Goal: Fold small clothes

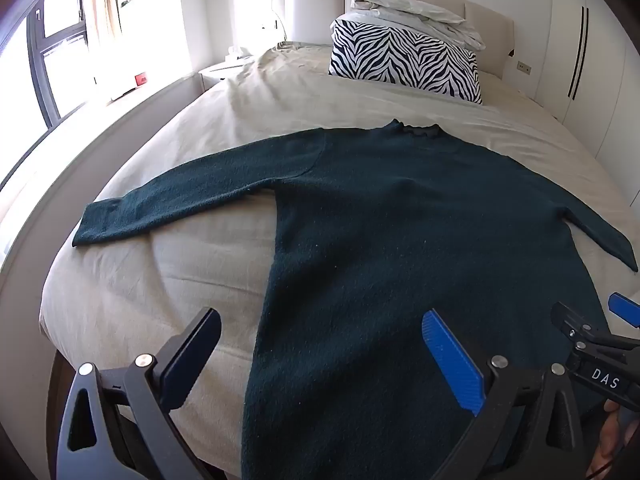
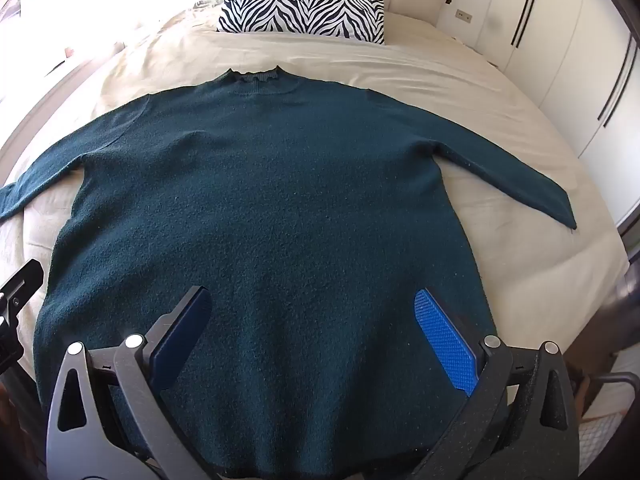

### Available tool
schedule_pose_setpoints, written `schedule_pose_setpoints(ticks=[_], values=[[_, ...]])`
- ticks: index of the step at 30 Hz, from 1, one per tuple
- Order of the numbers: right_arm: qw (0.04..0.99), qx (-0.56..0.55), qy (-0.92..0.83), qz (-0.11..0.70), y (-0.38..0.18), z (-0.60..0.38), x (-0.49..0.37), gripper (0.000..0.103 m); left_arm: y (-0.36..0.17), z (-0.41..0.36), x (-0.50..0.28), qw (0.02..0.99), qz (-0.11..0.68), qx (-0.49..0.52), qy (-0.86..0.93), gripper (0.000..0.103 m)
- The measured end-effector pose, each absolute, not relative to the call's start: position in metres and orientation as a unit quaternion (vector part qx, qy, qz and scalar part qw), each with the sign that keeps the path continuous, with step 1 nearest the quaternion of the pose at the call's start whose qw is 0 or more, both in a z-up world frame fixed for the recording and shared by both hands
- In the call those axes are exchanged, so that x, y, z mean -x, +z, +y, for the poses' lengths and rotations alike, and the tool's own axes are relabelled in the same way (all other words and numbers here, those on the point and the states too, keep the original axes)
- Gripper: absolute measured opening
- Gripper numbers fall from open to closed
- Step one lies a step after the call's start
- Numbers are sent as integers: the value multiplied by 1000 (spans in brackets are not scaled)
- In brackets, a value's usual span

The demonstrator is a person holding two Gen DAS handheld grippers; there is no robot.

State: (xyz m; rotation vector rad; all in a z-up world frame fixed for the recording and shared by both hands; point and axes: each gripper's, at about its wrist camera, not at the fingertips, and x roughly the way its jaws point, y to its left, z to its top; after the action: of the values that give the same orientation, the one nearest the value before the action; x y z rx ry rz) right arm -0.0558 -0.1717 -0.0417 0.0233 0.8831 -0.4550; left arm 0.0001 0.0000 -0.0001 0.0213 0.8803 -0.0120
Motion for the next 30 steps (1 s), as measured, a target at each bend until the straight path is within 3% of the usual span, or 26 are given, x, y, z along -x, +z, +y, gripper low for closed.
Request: schedule_pose_setpoints(ticks=[30], values=[[878, -16, -219, 426, -46, -171, 56, 103, 0, 0, 0, 903, 430, -10, -6, 103]])
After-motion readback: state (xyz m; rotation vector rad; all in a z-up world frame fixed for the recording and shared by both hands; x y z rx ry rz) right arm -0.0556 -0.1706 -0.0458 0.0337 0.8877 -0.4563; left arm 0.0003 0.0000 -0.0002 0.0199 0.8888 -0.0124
